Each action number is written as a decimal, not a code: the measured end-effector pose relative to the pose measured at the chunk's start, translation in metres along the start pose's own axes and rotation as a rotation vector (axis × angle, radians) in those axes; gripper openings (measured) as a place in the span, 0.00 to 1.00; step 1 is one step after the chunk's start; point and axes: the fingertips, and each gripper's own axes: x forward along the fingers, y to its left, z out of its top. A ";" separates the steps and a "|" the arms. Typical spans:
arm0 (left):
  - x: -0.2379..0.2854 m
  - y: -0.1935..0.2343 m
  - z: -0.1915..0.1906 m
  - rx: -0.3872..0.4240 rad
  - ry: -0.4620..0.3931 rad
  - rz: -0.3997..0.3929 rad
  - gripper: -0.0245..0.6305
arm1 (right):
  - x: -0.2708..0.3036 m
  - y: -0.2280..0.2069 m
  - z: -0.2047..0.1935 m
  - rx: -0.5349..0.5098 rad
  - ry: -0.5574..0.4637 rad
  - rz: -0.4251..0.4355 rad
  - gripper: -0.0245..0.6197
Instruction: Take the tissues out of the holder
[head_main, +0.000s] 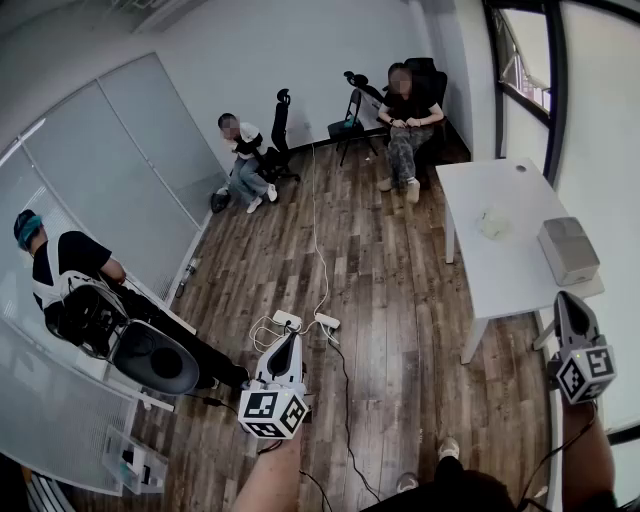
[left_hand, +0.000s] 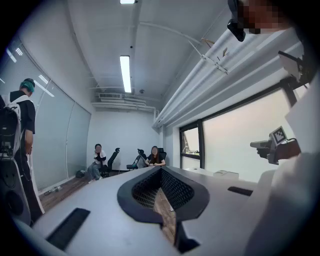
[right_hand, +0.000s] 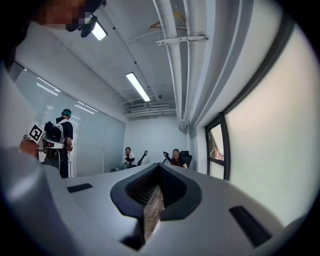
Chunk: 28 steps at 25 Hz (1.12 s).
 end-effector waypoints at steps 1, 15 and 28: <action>0.000 0.000 0.001 0.000 -0.003 0.000 0.04 | 0.001 0.000 0.000 -0.006 -0.001 0.000 0.04; 0.050 -0.025 0.011 0.002 -0.004 0.004 0.04 | 0.039 -0.038 -0.011 0.094 -0.010 0.030 0.04; 0.140 -0.025 -0.001 0.010 0.003 0.007 0.04 | 0.126 -0.089 -0.032 0.070 0.009 0.017 0.04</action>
